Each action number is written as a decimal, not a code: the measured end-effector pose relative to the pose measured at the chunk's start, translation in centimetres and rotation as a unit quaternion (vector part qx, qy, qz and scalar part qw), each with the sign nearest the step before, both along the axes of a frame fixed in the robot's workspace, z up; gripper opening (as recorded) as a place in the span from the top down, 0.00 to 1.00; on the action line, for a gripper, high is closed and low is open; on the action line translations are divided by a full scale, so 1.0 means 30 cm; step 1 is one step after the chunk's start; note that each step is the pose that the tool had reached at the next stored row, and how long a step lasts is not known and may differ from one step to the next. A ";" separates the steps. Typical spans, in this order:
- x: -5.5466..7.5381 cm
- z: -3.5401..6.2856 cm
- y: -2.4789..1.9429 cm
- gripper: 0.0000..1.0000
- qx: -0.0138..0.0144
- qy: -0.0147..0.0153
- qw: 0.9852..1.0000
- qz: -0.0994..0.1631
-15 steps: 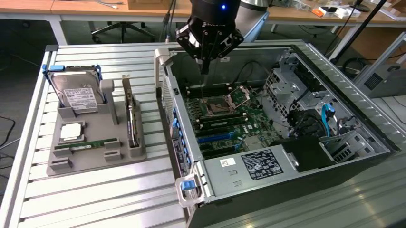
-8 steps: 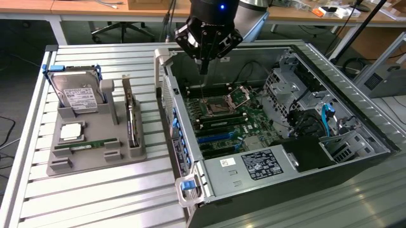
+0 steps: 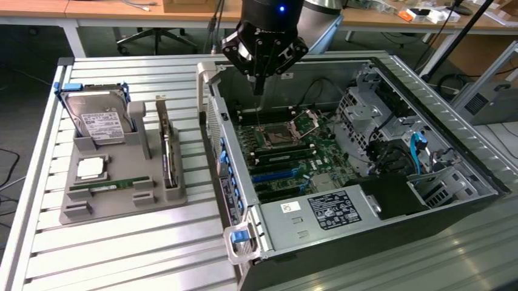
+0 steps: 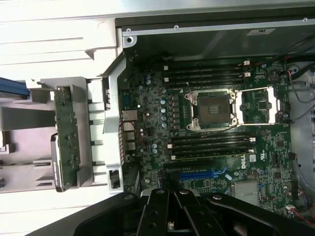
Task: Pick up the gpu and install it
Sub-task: 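Reach for the gpu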
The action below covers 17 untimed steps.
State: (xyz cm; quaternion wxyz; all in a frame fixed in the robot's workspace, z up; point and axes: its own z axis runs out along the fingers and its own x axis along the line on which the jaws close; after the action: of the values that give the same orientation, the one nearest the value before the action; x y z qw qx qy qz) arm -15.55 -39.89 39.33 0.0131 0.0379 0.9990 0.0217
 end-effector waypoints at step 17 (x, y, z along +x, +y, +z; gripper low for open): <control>-0.017 0.000 0.000 0.89 0.000 0.000 1.000 0.000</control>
State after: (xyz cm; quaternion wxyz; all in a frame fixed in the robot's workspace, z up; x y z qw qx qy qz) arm -16.06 -39.89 39.33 0.0131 0.0378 0.9990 0.0217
